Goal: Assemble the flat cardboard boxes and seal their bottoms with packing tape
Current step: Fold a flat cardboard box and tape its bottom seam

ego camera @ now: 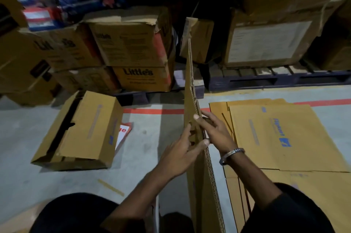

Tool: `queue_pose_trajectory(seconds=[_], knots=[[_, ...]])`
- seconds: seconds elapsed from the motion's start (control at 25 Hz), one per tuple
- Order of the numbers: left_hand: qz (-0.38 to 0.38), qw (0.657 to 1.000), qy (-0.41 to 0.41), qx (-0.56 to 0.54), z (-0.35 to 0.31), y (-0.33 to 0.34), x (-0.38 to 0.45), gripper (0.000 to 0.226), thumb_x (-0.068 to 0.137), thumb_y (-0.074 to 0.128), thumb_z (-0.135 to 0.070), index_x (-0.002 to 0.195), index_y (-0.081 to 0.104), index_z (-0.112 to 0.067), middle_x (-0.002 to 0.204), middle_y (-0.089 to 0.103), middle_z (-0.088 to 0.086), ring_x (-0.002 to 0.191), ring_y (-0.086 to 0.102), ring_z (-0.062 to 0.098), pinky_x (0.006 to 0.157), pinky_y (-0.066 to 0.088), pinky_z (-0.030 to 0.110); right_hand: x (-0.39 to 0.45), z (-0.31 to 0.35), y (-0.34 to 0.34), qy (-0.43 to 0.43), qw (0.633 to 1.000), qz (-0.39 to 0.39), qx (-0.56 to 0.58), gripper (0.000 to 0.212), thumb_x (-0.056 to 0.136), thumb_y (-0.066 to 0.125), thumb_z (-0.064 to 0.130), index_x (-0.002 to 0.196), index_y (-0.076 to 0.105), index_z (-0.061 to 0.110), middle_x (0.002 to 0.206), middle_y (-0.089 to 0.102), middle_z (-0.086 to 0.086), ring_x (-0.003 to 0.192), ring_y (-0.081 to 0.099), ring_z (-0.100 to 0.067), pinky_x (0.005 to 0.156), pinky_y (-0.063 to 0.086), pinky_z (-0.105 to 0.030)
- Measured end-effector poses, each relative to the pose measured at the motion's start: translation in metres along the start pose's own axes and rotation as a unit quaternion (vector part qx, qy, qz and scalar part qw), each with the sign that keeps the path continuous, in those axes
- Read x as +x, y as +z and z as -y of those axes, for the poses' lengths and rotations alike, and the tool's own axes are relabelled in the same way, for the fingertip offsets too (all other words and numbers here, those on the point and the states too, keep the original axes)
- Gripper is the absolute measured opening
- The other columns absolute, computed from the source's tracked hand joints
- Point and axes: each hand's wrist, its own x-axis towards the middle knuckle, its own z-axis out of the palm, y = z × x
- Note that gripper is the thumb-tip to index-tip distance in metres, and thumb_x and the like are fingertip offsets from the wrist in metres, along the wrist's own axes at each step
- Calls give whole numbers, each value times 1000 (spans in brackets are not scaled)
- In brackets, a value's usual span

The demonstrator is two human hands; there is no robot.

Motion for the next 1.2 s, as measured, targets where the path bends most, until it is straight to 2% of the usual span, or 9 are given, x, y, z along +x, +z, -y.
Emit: queue_pose_trajectory(seconds=[0.12, 0.28, 0.4, 0.52, 0.72, 0.88, 1.0, 1.12, 1.2], knots=[[40, 980, -72, -183, 7, 6, 13, 103, 81, 65, -77, 163, 15, -42, 160, 36, -13, 134, 52, 10, 113, 47, 46, 11, 10, -10, 28, 999, -7, 45, 52, 89, 69, 57, 137, 59, 41, 121, 60, 26, 113, 56, 7, 67, 52, -20], [87, 950, -105, -280, 9, 5, 15, 83, 82, 67, -71, 154, 38, -42, 152, 48, -14, 129, 54, 4, 102, 54, 43, 18, 5, -10, 21, 998, -54, 27, 53, 88, 76, 51, 136, 63, 32, 121, 67, 13, 101, 62, 8, 52, 51, -12], [-19, 978, -101, -179, 5, 7, 0, 53, 92, 48, -61, 141, 48, -42, 130, 62, -11, 110, 59, 5, 98, 55, 43, 14, 6, -15, -27, 990, -134, -31, 45, 87, 81, 42, 127, 70, 25, 108, 73, 9, 82, 71, 6, 53, 56, -20], [-175, 983, -26, 43, 5, 1, -13, 32, 101, 47, -43, 128, 58, -32, 98, 72, -5, 77, 62, 8, 75, 54, 34, 8, 9, -18, -48, 976, -169, -131, 36, 89, 77, 30, 123, 73, 19, 85, 75, 11, 66, 72, -1, 52, 60, -24], [-236, 963, -25, 130, 14, -16, -10, 19, 99, 56, -26, 84, 60, -15, 65, 58, -3, 59, 56, 15, 53, 45, 28, 9, 16, -27, -54, 972, -116, -195, 37, 85, 74, 19, 122, 74, 13, 81, 78, 1, 68, 76, -11, 62, 65, -37], [-287, 949, -25, 124, 20, -42, -19, 16, 102, 61, -22, 103, 71, -10, 78, 64, -6, 55, 50, 0, 48, 30, 10, -6, 11, -44, -65, 955, -176, -229, 47, 82, 79, 25, 126, 67, 16, 75, 75, 5, 66, 74, -12, 68, 65, -41], [-325, 931, -42, 163, 34, -83, -13, 13, 97, 62, -14, 94, 73, -8, 68, 59, 3, 51, 46, 7, 47, 31, 21, -24, 15, -63, -58, 929, -214, -298, 73, 82, 80, 33, 146, 45, 27, 74, 68, 6, 69, 68, -15, 67, 56, -35], [-355, 917, -60, 170, 61, -120, 7, 20, 91, 59, -17, 74, 61, -6, 64, 62, 14, 58, 57, 34, 54, 43, 41, -54, 25, -71, -41, 912, -249, -324, 57, 82, 77, 31, 133, 52, 20, 74, 66, 5, 71, 63, -19, 67, 45, -30], [-357, 915, -70, 174, 77, -138, 19, 26, 92, 56, -24, 78, 66, -4, 62, 63, 15, 54, 57, 31, 54, 48, 43, -80, 22, -66, -16, 910, -266, -317, 60, 82, 77, 33, 131, 45, 18, 73, 66, 5, 73, 65, -23, 67, 48, -32]])
